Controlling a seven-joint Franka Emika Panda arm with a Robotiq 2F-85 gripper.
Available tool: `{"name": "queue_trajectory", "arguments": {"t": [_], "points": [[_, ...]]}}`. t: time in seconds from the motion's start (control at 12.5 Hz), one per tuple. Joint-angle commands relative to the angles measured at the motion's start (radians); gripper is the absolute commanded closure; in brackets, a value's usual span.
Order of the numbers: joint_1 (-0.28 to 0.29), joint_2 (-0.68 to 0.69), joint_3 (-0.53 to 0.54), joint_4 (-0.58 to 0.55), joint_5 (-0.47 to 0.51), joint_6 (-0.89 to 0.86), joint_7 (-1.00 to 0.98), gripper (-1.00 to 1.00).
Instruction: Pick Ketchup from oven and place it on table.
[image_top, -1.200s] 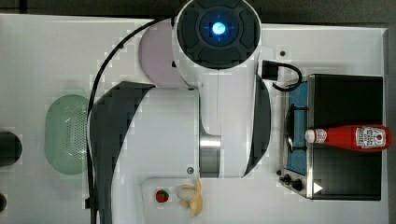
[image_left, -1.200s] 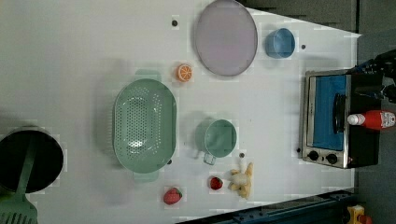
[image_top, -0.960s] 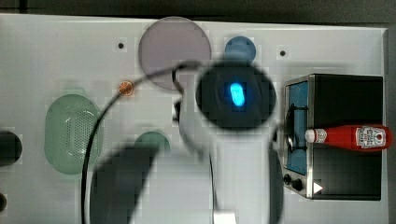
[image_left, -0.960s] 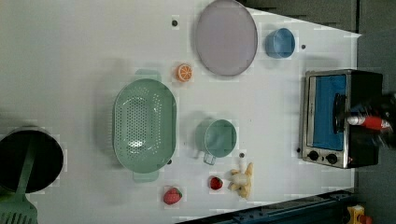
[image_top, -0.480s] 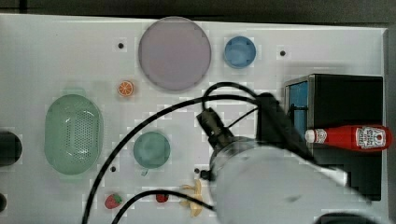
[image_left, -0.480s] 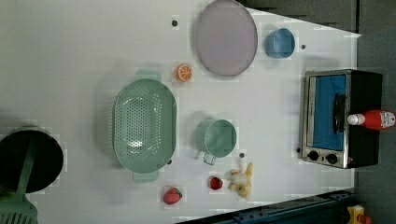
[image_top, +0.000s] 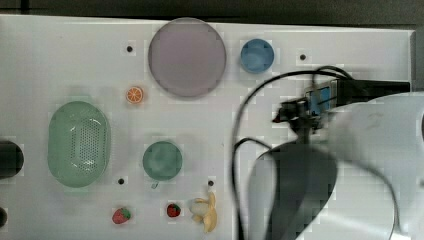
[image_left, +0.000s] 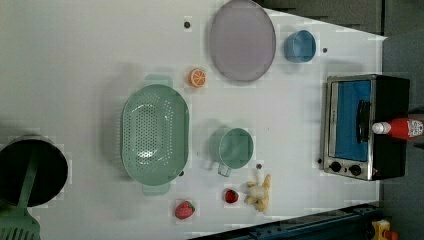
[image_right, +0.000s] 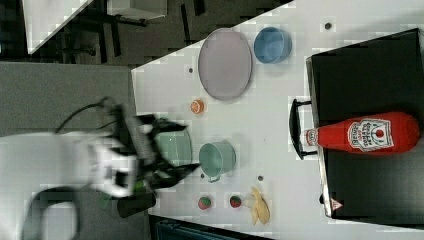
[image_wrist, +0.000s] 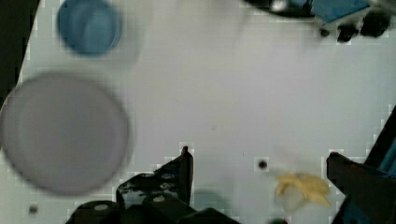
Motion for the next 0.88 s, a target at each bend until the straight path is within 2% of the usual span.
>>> {"name": "queue_trajectory", "arguments": {"t": [0.08,0.4,0.88], "points": [[-0.043,0.042,-0.151,0.01,-0.015,0.094,0.032,-1.0],[-0.047,0.183,-0.291,0.014,-0.015,0.348,0.032,-1.0],[-0.076,0.304,-0.354,0.069,-0.012,0.368,0.015,-1.0]]}}
